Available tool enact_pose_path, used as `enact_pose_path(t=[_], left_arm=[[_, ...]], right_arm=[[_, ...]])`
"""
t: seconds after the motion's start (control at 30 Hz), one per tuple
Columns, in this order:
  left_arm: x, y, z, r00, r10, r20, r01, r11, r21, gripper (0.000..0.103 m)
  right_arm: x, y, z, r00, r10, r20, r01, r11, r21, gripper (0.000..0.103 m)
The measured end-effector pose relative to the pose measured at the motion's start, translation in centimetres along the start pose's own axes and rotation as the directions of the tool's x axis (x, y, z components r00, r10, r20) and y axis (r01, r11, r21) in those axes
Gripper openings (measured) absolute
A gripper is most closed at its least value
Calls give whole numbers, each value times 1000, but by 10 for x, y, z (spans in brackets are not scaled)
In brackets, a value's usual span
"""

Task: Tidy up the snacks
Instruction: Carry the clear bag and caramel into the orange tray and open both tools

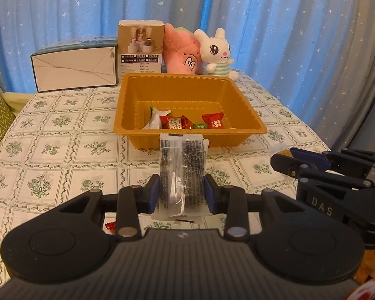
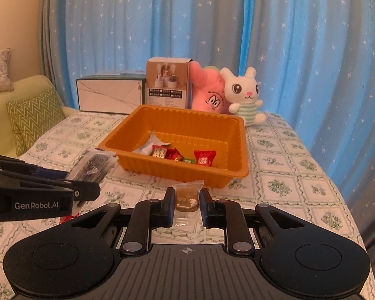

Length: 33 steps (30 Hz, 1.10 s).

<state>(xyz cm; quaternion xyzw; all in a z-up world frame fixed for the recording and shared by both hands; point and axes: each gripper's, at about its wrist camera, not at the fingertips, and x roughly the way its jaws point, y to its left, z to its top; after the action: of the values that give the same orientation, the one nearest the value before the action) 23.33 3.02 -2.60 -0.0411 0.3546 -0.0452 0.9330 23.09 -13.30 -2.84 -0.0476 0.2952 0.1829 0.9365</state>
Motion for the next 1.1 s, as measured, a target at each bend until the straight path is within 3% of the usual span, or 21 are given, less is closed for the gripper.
enact_pose_path(t=[0.2,0.63,1.1], left_arm=[[3,-4,7,1000,-14,9,14,1000,12,34],[25,-2,61,996,-5,91,5,1000,5,34],[72,25,94,996,30,88,-27,999,-30,34]], right_arm=[[2,-13,10,1000,8,14,-9,999,32,21],[26,-38,55,996,13,83,-20,996,85,21],[85,-51,78,998,23,54,-30,992,126,21]])
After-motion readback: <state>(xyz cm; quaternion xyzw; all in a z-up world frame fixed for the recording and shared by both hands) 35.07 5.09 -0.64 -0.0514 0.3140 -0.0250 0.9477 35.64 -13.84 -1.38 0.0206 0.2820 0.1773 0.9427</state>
